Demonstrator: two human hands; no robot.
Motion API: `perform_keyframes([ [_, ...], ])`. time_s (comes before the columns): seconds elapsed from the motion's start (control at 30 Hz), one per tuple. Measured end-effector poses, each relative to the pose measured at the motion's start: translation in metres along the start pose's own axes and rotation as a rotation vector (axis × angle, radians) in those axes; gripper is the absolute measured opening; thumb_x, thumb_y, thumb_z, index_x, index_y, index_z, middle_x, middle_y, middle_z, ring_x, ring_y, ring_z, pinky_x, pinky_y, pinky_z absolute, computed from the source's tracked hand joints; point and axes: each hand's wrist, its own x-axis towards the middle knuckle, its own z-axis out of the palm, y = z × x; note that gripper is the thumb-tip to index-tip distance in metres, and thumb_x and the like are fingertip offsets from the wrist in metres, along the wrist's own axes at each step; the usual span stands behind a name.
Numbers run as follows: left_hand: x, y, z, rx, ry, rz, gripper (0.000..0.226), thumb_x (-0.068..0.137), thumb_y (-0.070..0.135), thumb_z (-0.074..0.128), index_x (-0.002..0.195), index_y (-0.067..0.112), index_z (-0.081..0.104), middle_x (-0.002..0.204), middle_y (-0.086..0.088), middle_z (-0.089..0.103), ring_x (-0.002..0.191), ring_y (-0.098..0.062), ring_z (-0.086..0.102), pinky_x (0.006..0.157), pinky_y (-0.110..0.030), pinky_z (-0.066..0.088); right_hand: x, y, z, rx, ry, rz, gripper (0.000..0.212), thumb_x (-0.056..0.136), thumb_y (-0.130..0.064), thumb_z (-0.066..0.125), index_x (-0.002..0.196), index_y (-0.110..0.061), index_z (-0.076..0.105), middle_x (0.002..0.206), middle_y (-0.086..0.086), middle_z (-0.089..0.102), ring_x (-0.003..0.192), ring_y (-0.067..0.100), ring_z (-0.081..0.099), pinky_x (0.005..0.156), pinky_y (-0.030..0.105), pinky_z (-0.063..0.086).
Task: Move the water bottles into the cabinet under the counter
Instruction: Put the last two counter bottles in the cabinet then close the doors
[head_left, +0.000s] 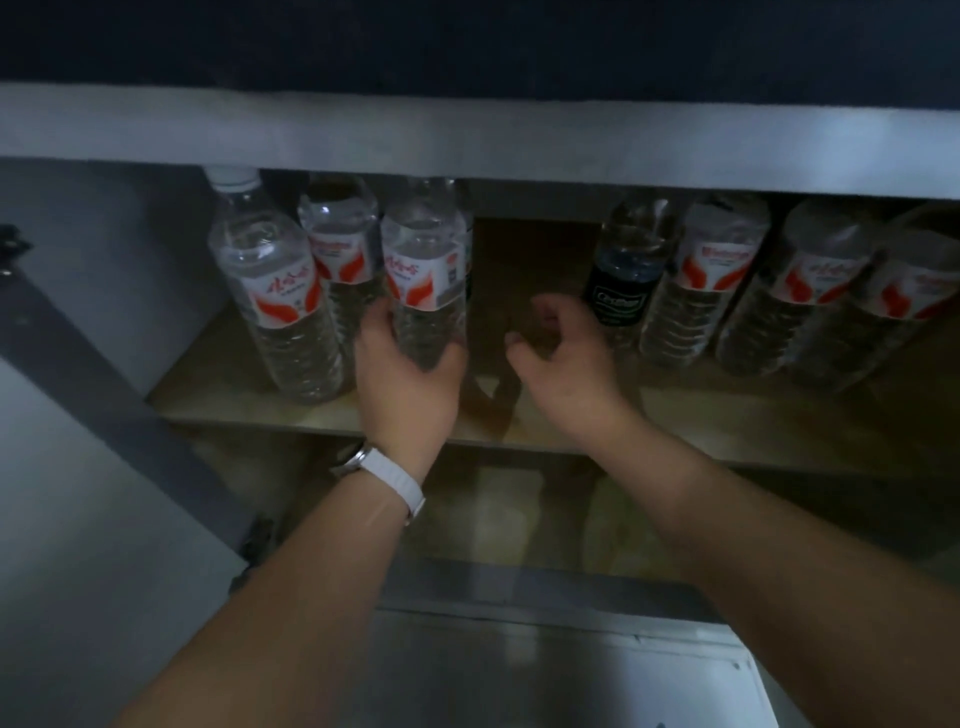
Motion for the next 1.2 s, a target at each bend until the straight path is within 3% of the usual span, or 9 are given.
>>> perform_keyframes([
  [0.2,0.011,-0.011,-0.003,-0.075,-0.086,-0.069,0.064,0.083,0.028,0.078,0.14,0.033,0.049,0.126,0.017,0.065,0.118,-0.001,0.06,0.101,-0.038,0.053,0.041,-0.006,0.033,-0.041,-0.085,0.013,0.062,0.09,-0.036,0.066,0.145,-0.026,0.04,0.143,-0.002,0.05,0.127,0.018,0.05,0.093,0.028,0.042],
  [0.37,0.011,-0.019,-0.002,-0.102,-0.021,-0.106,0.051,0.081,0.022,0.08,0.128,0.03,0.062,0.115,0.016,0.071,0.107,-0.003,0.066,0.096,-0.039,0.056,0.07,-0.008,0.052,0.005,-0.113,0.03,0.081,0.082,-0.041,0.076,0.148,-0.019,0.035,0.145,0.002,0.05,0.13,0.022,0.049,0.1,0.036,0.045],
  [0.63,0.012,-0.028,0.005,-0.05,0.111,-0.025,0.049,0.077,0.038,0.079,0.123,0.035,0.062,0.113,0.014,0.069,0.105,-0.005,0.066,0.09,-0.04,0.057,0.081,-0.009,0.076,0.177,-0.167,-0.029,0.059,0.077,-0.025,0.082,0.126,-0.017,0.051,0.126,0.001,0.063,0.115,0.015,0.06,0.092,0.024,0.049],
  [0.73,0.013,-0.032,0.007,-0.033,0.171,-0.043,0.05,0.075,0.041,0.079,0.122,0.035,0.062,0.113,0.012,0.068,0.104,-0.009,0.066,0.088,-0.042,0.057,0.08,-0.015,0.08,0.162,-0.169,-0.045,0.046,0.08,-0.024,0.081,0.116,-0.024,0.053,0.121,-0.002,0.064,0.108,0.008,0.057,0.071,0.006,0.042],
  [0.83,0.013,-0.03,0.009,-0.033,0.187,-0.05,0.049,0.076,0.041,0.08,0.121,0.035,0.062,0.113,0.011,0.067,0.103,-0.009,0.066,0.087,-0.042,0.058,0.083,-0.018,0.083,0.155,-0.154,-0.056,0.029,0.081,-0.026,0.079,0.095,-0.034,0.055,0.112,-0.004,0.066,0.105,0.008,0.059,0.075,0.013,0.043],
  [0.93,0.012,-0.029,0.012,-0.001,0.187,-0.054,0.048,0.076,0.041,0.08,0.12,0.034,0.063,0.114,0.009,0.066,0.102,-0.01,0.066,0.086,-0.041,0.058,0.081,-0.017,0.081,0.172,-0.13,-0.042,0.035,0.08,-0.027,0.08,0.084,-0.041,0.049,0.096,-0.016,0.057,0.099,0.005,0.054,0.08,0.021,0.042],
  [1.03,0.014,-0.03,0.013,0.042,0.167,-0.015,0.046,0.077,0.045,0.076,0.12,0.033,0.065,0.112,0.007,0.068,0.101,-0.011,0.066,0.082,-0.04,0.058,0.076,-0.011,0.074,0.162,-0.105,-0.049,0.039,0.077,-0.034,0.082,0.101,-0.037,0.051,0.102,-0.017,0.057,0.097,0.001,0.055,0.073,0.011,0.039],
  [1.13,0.016,-0.031,0.015,0.068,0.165,-0.015,0.045,0.078,0.046,0.074,0.12,0.031,0.065,0.111,0.006,0.068,0.101,-0.012,0.066,0.081,-0.037,0.058,0.07,-0.001,0.07,0.116,-0.048,0.014,0.061,0.071,-0.041,0.083,0.121,-0.026,0.051,0.117,-0.01,0.063,0.105,0.008,0.058,0.083,0.024,0.047],
  [1.2,0.018,-0.03,0.017,0.072,0.178,-0.021,0.046,0.078,0.047,0.073,0.12,0.03,0.065,0.113,0.006,0.068,0.102,-0.013,0.066,0.082,-0.034,0.056,0.064,0.004,0.064,0.076,0.026,0.053,0.061,0.073,-0.038,0.083,0.122,-0.023,0.051,0.117,-0.009,0.063,0.106,0.011,0.059,0.081,0.028,0.045],
])
